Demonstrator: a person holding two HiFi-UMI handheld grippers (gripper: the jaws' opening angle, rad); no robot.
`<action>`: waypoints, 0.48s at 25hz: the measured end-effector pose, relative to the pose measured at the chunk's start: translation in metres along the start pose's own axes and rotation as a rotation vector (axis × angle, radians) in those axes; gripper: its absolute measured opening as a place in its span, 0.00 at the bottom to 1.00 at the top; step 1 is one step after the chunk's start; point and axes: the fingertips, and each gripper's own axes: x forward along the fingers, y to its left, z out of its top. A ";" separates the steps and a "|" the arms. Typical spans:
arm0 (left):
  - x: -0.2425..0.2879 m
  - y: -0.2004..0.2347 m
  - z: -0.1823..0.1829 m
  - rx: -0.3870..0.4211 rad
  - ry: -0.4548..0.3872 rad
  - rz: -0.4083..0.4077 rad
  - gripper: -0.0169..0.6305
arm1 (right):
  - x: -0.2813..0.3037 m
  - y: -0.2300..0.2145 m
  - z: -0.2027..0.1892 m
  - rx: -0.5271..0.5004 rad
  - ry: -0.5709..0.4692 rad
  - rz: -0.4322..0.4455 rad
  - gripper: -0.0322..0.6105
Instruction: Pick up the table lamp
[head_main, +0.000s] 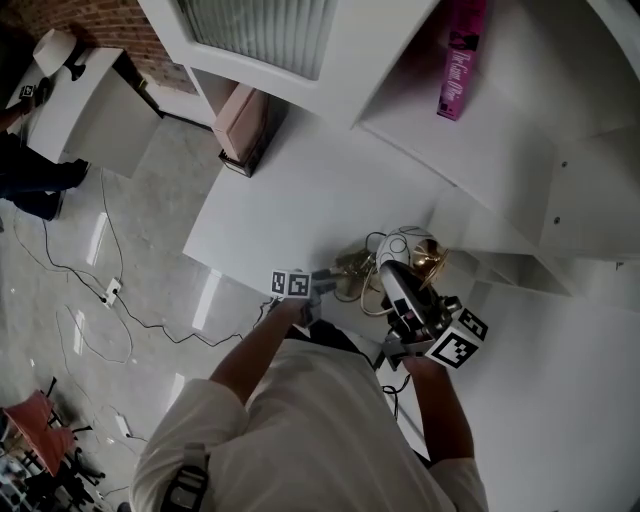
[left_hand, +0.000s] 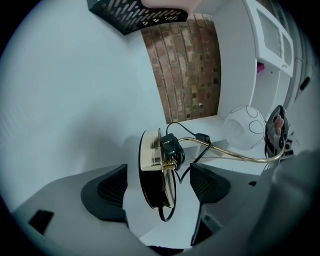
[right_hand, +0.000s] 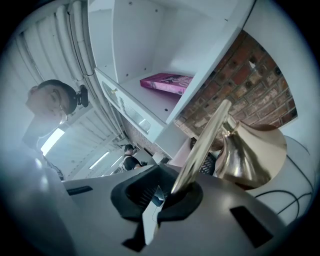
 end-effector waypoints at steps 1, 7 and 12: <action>0.001 -0.002 0.000 -0.020 -0.005 -0.024 0.62 | 0.001 0.004 0.000 -0.002 -0.002 0.000 0.05; 0.001 -0.025 0.000 -0.080 -0.007 -0.201 0.51 | 0.005 0.024 -0.003 -0.031 0.004 0.000 0.05; -0.006 -0.040 0.004 -0.096 0.019 -0.276 0.44 | 0.008 0.036 -0.003 -0.084 0.009 -0.015 0.05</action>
